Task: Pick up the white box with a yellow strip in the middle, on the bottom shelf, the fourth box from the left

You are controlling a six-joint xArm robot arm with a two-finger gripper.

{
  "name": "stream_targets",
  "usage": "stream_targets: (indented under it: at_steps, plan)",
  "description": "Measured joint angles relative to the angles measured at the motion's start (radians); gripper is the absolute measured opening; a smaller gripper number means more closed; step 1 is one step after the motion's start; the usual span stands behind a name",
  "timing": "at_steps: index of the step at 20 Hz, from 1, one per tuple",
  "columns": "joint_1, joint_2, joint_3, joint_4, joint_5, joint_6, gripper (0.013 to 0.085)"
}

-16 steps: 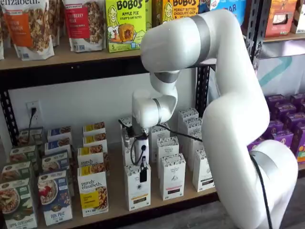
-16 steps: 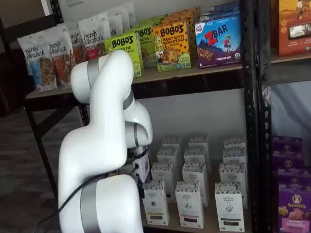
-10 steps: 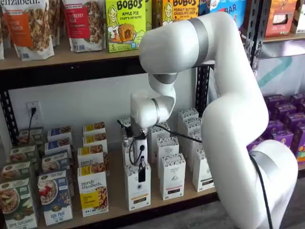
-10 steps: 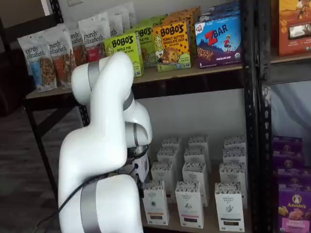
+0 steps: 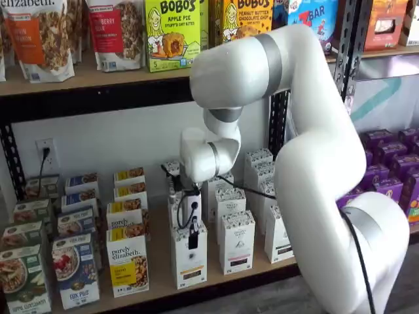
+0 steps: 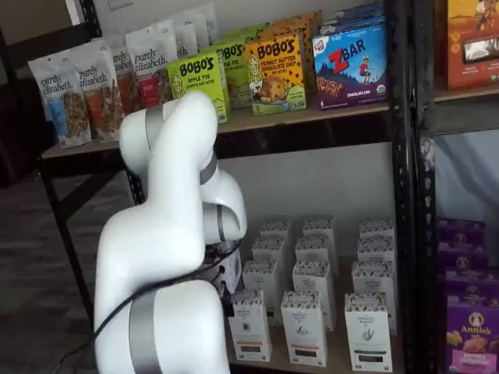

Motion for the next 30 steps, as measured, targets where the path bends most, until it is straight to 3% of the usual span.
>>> stream_targets:
  at_steps: [3,8,16,20,25,30]
  plan:
    - [-0.009,0.027,-0.029,0.0,-0.001,-0.009,0.085]
    - [-0.021,0.06,-0.072,0.054,-0.004,-0.069,0.085]
    - [-0.032,0.1,-0.123,0.034,0.002,-0.062,0.085]
    - [-0.03,0.117,-0.136,0.078,-0.031,-0.1,0.085]
    - [-0.031,0.142,-0.174,0.02,-0.008,-0.048,0.085]
    - [-0.028,0.171,-0.204,0.001,-0.001,-0.027,0.085]
